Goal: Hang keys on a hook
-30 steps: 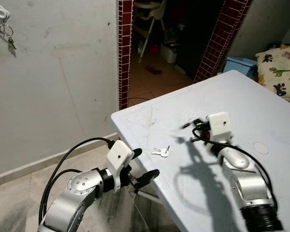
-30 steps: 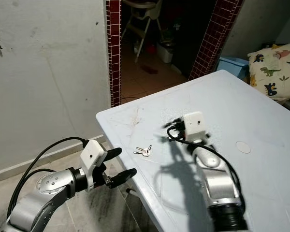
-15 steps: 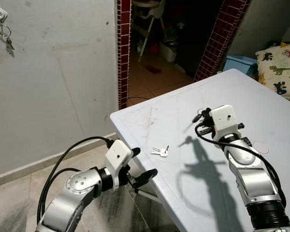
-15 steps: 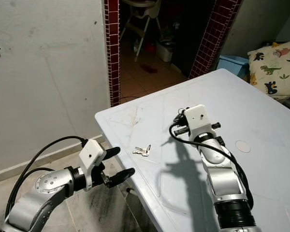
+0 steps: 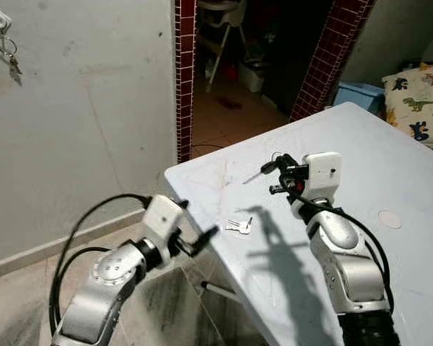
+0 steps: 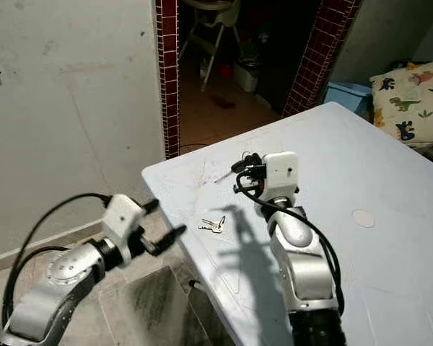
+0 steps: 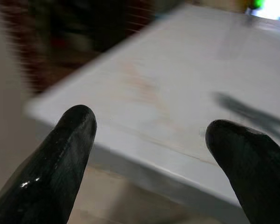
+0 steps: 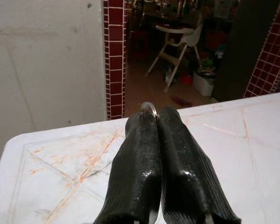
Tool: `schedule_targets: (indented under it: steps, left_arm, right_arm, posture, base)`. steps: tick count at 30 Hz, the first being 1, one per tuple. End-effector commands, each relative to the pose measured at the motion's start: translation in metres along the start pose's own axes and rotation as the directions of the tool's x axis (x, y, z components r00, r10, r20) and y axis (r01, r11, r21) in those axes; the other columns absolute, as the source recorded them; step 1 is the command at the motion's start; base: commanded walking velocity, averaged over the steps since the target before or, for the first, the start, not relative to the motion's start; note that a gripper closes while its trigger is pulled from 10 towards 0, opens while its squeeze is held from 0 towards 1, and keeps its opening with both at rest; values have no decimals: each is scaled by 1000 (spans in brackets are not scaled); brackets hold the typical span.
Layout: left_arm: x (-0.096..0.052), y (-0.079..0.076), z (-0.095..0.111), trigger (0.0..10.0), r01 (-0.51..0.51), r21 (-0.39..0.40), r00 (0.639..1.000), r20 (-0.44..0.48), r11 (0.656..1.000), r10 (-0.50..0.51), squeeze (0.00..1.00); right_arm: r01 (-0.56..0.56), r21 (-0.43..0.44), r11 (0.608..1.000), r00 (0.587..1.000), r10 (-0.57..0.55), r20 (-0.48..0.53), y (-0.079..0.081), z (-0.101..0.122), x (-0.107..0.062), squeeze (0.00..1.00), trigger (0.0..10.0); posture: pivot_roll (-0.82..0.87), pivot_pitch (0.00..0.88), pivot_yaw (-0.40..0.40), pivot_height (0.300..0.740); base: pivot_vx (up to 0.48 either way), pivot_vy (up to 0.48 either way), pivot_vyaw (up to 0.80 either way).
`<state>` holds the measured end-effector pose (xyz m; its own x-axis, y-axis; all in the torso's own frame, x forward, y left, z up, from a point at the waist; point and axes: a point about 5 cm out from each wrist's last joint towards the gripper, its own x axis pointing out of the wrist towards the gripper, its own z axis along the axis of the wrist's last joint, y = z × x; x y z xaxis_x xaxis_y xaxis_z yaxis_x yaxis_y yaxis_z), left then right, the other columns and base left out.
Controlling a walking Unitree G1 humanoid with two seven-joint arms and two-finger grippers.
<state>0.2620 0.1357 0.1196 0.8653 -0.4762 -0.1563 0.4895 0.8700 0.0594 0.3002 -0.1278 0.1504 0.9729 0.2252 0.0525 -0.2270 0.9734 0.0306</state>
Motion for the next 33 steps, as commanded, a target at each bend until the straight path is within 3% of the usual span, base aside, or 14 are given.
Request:
schedule_targets:
  steps: [1, 4, 17, 25, 33]
  left_arm:
    - [-4, 11, 8, 10000, -113, 39, 993, 45, 993, 111, 0]
    - [-9, 16, 14, 10000, -191, 36, 978, 92, 981, 188, 0]
    - [-9, 23, 13, 10000, -260, 39, 963, 79, 965, 257, 0]
    - [1, 32, 14, 10000, -254, 11, 966, 51, 967, 253, 0]
    - [6, 29, 14, 10000, -207, -11, 978, 31, 978, 208, 0]
  right_arm:
    - [3, -5, 1000, 1000, -3, 22, 3, 6, -3, 0, 10000]
    - [-1, 2, 1000, 1000, 1, 23, 10, 5, -6, 0, 10000]
    - [38, 15, 999, 999, -38, 8, 17, -1, -7, 0, 10000]
    - [65, 15, 998, 998, -65, 5, 16, -3, -5, 0, 10000]
    - [81, 24, 996, 996, -82, 24, 13, 1, -2, 0, 10000]
  posture:
    - [112, 0, -70, 740]
    - [124, 0, -68, 740]
    - [142, 0, -52, 740]
    - [143, 0, -39, 740]
    - [143, 0, -33, 740]
  base:
    - [0, 0, 0]
    - [0, 0, 0]
    - [0, 0, 738]
    - [0, 0, 800]
    - [0, 0, 464]
